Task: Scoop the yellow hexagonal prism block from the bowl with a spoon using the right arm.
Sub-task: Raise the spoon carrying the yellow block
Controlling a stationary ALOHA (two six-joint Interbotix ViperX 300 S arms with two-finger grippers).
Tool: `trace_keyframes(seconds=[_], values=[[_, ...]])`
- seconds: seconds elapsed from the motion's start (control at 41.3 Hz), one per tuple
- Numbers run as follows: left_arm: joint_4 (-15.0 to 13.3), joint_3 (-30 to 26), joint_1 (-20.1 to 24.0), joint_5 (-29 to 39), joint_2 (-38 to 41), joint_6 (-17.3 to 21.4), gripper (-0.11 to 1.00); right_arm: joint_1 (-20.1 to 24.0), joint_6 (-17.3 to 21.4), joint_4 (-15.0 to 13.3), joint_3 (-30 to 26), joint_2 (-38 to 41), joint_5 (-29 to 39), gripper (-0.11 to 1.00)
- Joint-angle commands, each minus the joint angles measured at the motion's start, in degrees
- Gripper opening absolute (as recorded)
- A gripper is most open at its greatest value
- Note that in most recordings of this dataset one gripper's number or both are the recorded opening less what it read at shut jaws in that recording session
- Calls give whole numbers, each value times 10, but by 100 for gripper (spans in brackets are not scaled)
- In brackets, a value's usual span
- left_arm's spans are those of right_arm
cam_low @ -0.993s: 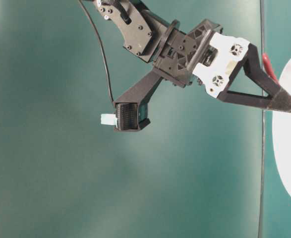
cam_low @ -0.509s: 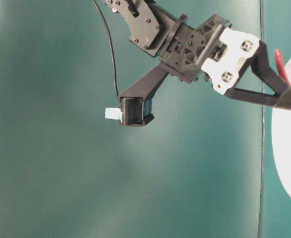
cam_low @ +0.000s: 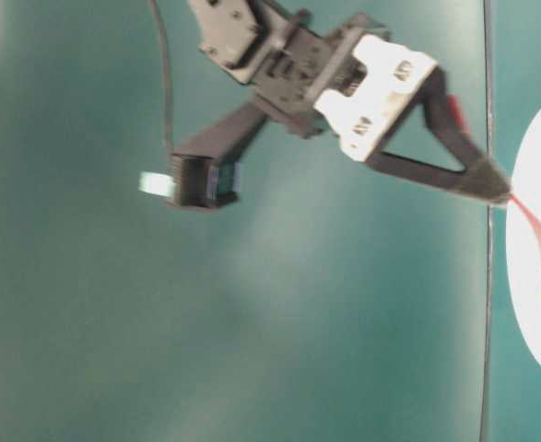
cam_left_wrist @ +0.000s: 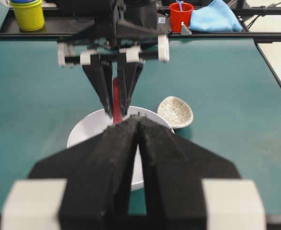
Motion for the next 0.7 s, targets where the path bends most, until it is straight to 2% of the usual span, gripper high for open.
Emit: trace_keyframes(seconds=[0.0, 0.339, 0.678], values=[[1, -15, -1, -5, 3, 0, 6, -1, -2, -2, -6, -41, 8, 24], [1, -16, 0, -5, 1, -4, 6, -11, -2, -15, -6, -132, 66, 24], [1, -16, -1, -5, -1, -4, 6, -12, -2, -28, -4, -173, 75, 24]])
